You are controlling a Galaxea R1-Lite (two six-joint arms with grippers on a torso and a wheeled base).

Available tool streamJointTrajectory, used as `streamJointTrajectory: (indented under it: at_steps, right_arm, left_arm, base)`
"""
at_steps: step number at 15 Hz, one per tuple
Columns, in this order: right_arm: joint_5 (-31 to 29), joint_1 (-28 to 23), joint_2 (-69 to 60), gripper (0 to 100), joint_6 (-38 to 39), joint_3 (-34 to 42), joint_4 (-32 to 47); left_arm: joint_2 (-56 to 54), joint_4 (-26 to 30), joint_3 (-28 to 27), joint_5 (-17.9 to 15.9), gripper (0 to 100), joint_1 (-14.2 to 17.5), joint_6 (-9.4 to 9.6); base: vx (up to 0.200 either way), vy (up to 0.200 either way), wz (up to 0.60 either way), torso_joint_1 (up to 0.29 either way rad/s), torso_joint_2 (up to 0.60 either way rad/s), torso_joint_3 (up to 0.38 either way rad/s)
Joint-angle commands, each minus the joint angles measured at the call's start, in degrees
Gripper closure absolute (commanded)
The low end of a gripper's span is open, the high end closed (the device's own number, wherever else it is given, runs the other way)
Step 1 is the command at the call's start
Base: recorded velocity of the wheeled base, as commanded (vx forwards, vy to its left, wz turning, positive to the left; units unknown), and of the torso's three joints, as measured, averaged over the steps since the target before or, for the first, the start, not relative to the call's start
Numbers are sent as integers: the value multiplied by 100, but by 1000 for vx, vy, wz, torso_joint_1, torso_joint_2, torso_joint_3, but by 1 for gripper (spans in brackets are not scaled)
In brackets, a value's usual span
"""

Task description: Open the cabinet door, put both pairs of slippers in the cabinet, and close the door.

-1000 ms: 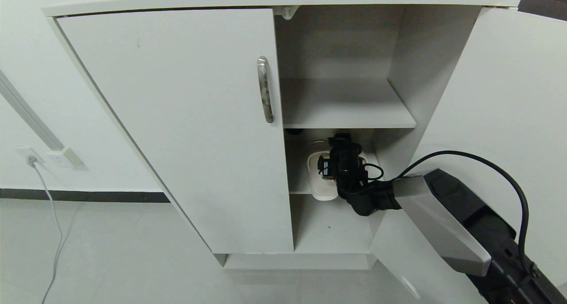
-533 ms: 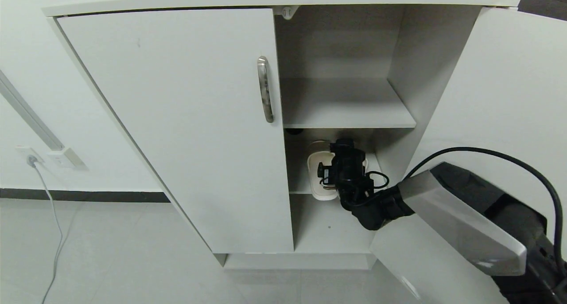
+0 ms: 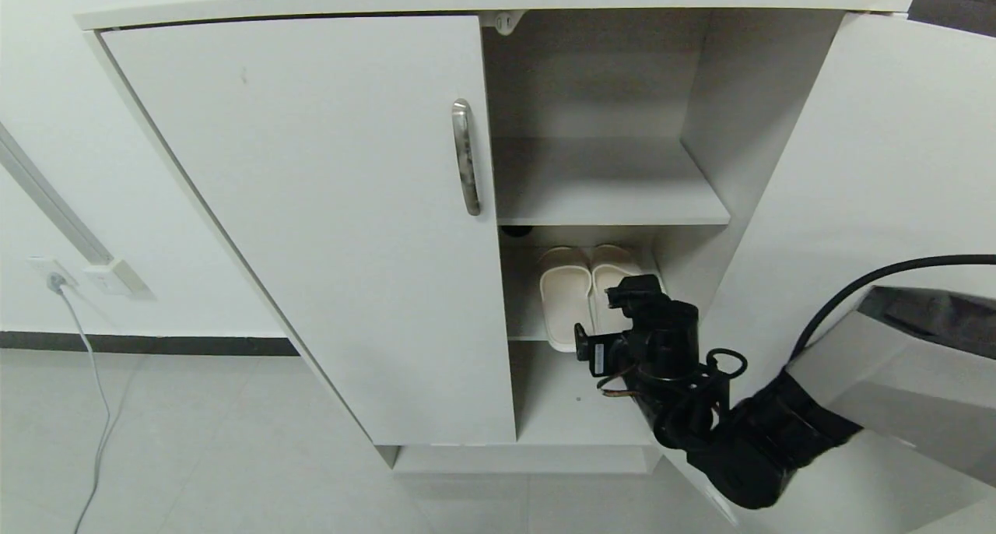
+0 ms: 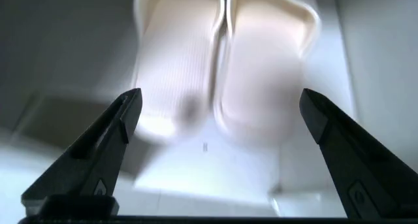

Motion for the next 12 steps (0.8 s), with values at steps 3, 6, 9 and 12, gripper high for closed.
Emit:
streamJointTrajectory:
  at_steps: [3, 6, 9, 12]
  right_arm:
    - [13, 315, -913, 0, 127, 766, -219]
    - [13, 359, -922, 0, 136, 801, -219]
    - [4, 385, -922, 0, 136, 836, -228]
    - [4, 403, -922, 0, 127, 924, -237]
  left_arm:
    - [7, 2, 1, -7, 100, 1, 0]
    - [7, 2, 1, -16, 100, 1, 0]
    - [7, 2, 1, -16, 100, 1, 0]
    - [7, 2, 1, -7, 100, 1, 0]
  base:
    - [-67, 0, 0, 1, -1, 2]
    - [-200, 0, 0, 4, 2, 9]
    - [-133, 0, 0, 0, 2, 0]
    - [0, 0, 0, 0, 0, 0]
